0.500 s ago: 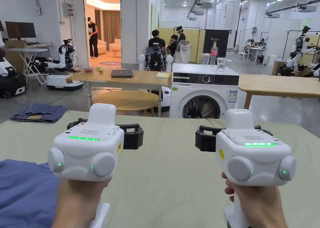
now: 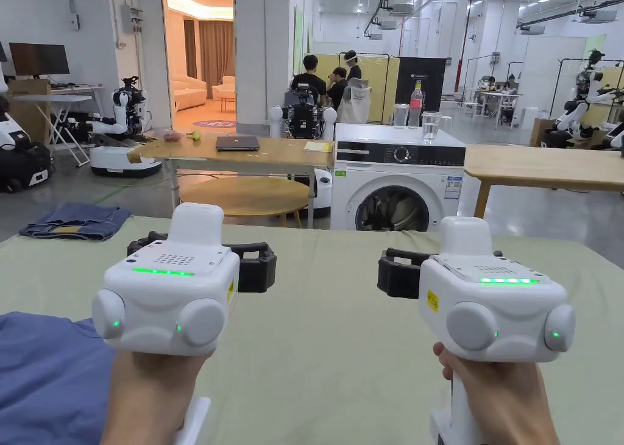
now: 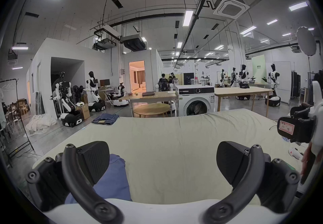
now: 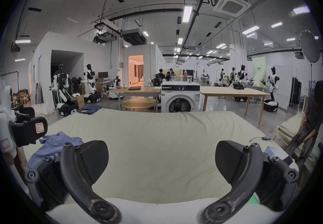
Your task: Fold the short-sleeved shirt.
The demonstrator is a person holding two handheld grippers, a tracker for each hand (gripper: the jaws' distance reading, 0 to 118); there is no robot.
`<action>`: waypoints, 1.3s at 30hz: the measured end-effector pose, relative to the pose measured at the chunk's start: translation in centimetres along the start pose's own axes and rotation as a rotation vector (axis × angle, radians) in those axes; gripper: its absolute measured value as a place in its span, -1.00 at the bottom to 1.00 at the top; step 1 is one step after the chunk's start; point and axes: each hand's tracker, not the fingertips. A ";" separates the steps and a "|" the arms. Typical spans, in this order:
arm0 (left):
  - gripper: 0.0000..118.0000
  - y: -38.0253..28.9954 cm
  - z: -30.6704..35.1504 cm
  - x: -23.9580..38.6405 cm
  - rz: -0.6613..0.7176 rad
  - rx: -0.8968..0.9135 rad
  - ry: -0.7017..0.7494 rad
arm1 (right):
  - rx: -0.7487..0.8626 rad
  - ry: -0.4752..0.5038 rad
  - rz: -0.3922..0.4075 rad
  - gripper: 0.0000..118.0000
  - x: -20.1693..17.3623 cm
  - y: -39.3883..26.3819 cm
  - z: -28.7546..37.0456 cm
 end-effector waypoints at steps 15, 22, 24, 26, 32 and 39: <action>1.00 0.2 0.1 -0.3 -0.005 0.013 0.023 | -0.004 0.010 -0.014 1.00 0.4 0.0 0.4; 1.00 0.3 0.0 0.0 -0.009 0.018 0.018 | 0.014 -0.004 -0.002 1.00 0.4 0.1 0.6; 1.00 0.2 -0.1 0.0 -0.006 0.017 0.015 | 0.011 -0.004 -0.001 1.00 0.4 0.1 0.6; 1.00 0.0 -0.3 0.0 -0.004 0.014 0.014 | 0.009 -0.004 -0.001 1.00 0.4 0.1 0.6; 0.99 -0.1 -0.3 0.3 -0.015 0.019 0.013 | 0.007 -0.018 -0.001 0.97 0.7 -0.1 0.5; -1.00 -0.6 -0.4 0.4 0.001 0.039 0.006 | 0.012 -0.067 0.004 -1.00 1.3 0.0 1.3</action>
